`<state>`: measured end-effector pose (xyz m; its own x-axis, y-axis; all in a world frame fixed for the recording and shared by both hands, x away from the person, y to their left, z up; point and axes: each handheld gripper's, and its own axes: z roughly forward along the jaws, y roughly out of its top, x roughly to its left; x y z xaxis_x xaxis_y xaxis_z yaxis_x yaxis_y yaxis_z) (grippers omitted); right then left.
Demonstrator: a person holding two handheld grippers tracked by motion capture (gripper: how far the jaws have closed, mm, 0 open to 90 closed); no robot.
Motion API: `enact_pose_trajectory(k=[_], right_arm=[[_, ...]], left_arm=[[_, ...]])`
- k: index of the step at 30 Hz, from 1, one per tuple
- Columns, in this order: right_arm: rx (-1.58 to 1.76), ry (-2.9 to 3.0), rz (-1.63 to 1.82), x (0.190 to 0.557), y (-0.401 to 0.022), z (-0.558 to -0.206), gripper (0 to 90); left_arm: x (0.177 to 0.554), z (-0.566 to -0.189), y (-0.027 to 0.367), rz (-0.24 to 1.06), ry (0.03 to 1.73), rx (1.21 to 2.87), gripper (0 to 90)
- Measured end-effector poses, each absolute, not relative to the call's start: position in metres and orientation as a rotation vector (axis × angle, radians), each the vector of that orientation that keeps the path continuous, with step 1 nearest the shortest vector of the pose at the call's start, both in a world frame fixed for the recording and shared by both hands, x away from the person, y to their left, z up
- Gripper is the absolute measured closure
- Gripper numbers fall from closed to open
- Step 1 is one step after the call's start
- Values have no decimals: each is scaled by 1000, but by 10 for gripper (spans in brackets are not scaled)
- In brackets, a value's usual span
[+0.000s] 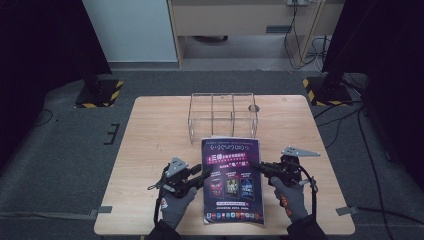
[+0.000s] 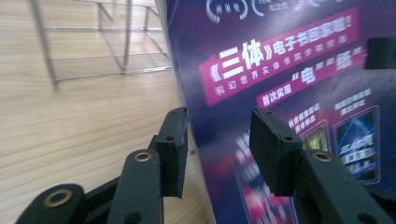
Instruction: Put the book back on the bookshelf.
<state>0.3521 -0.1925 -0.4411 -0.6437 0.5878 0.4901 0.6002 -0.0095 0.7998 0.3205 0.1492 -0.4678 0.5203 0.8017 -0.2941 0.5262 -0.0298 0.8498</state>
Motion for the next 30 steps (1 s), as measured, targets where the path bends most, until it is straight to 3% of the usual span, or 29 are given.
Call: enact_pose_trajectory(k=[16, 30], right_arm=[[-1355, -2217, -1883, 354, -196, -413, 831], [-1360, -2210, -2026, 358, -205, -375, 831]], left_arm=[[318, -509, 222, 524, 1395, 1795, 377], [327, -523, 235, 666, 1507, 1875, 290]])
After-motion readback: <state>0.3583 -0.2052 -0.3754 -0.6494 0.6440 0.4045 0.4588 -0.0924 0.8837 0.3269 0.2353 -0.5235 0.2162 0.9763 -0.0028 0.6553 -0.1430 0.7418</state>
